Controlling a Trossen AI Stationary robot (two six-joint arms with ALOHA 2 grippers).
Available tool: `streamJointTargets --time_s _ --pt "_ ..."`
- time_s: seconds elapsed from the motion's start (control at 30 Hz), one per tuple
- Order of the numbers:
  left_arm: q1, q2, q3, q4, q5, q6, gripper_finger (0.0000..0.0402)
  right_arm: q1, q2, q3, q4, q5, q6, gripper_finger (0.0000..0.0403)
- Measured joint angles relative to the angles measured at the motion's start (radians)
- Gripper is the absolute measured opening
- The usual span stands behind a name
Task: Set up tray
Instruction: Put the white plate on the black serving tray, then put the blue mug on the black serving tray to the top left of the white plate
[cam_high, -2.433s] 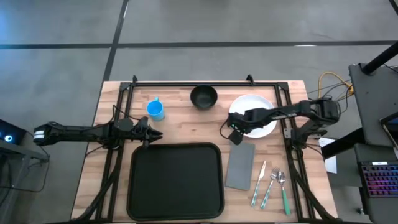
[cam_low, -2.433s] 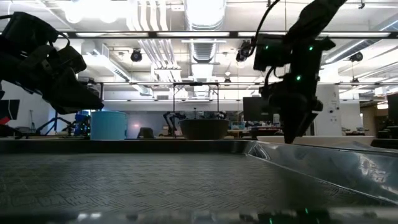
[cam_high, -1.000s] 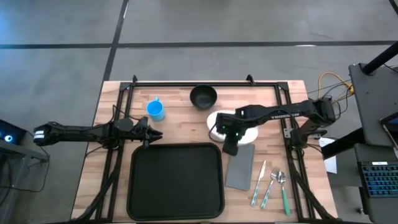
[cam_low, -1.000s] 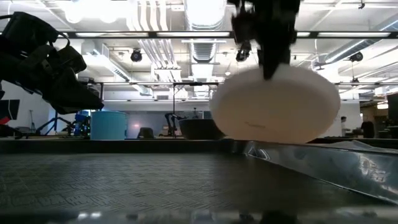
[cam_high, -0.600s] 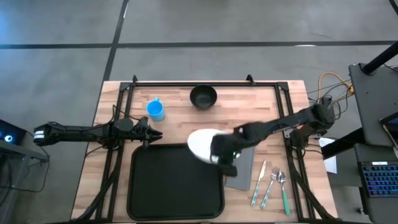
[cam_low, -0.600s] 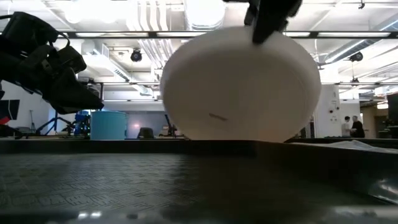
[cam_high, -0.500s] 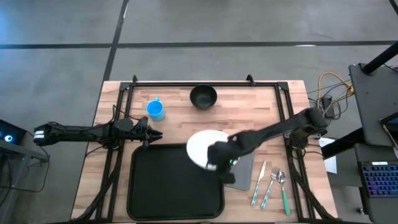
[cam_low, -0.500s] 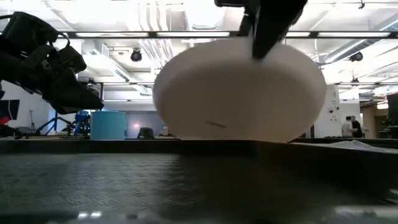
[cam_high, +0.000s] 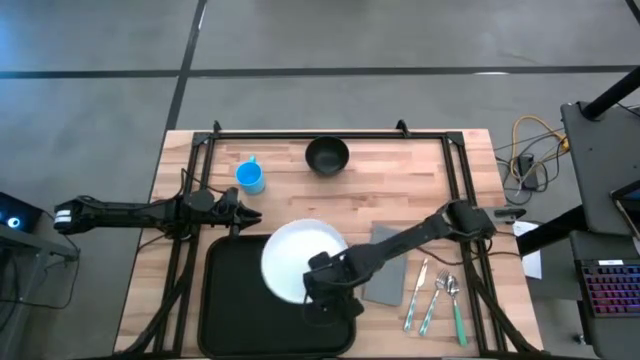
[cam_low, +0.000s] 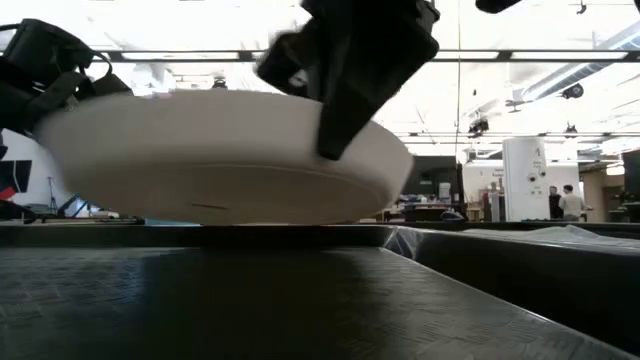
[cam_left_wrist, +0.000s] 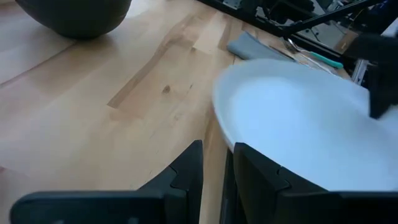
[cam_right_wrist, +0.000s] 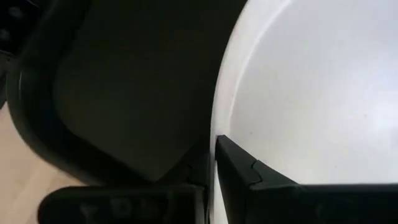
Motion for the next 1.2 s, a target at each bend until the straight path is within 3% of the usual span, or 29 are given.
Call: streamJointTargets --time_s 0.33,0.63,0.8,1.2 --pt "0.0 0.0 0.0 0.0 0.0 0.0 0.0071 0.101 0.225 0.288 -0.025 -0.007 -0.164 0.001" --pt "0.0 0.0 0.0 0.0 0.0 0.0 0.0071 0.117 0.355 0.469 -0.036 0.099 -0.134 0.001" --pt "0.0 0.0 0.0 0.0 0.0 0.0 0.0071 0.117 0.37 0.517 -0.031 0.101 -0.054 0.0016" --pt "0.0 0.0 0.0 0.0 0.0 0.0 0.0071 0.119 0.343 0.518 -0.096 0.099 0.016 0.0128"
